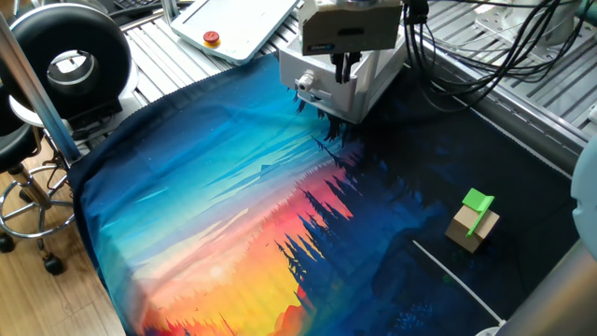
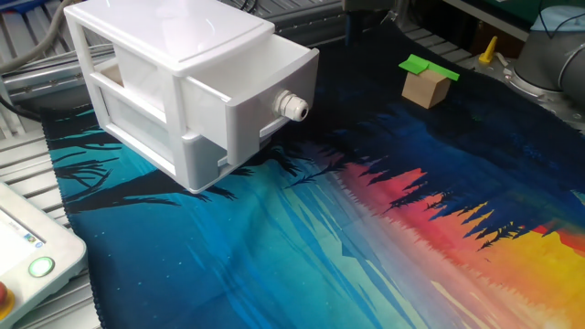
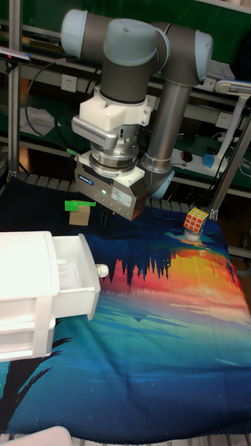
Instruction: Use the gripper to push and close the drawer
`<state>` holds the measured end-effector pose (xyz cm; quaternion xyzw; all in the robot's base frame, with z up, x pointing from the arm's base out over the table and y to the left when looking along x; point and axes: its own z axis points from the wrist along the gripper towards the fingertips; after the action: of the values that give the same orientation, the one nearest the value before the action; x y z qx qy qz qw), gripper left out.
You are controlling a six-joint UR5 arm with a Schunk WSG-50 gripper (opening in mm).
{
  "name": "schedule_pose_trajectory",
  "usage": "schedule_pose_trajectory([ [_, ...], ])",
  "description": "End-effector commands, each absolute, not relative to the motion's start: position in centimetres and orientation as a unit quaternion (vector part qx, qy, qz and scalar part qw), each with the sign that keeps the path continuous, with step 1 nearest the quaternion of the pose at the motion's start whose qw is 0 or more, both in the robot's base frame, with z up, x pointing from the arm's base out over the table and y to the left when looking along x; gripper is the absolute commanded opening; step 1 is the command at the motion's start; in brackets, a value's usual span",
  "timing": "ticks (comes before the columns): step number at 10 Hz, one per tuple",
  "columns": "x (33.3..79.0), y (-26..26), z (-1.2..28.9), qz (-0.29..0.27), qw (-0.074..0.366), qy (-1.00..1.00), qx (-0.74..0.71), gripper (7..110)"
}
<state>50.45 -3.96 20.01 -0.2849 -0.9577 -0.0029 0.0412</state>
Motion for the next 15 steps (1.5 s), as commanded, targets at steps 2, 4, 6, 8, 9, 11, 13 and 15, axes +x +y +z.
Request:
schedule_pose_trajectory([
  [2,50.5,-3.9,20.0,-0.003,0.045,-0.958,-0.283,7],
  [4,50.9,-3.7,19.4,-0.007,0.048,-0.955,-0.292,7],
  [6,51.5,-4.0,18.6,-0.002,0.049,-0.955,-0.294,7],
  [8,52.3,-3.9,17.8,-0.001,0.047,-0.955,-0.292,7],
  [9,52.7,-3.9,17.3,-0.001,0.045,-0.956,-0.291,7],
  [11,53.3,-3.8,16.4,-0.003,0.041,-0.957,-0.289,7],
  [13,54.0,-3.7,15.7,-0.005,0.037,-0.957,-0.289,7],
  [15,54.5,-3.3,15.3,-0.008,0.032,-0.956,-0.29,7],
])
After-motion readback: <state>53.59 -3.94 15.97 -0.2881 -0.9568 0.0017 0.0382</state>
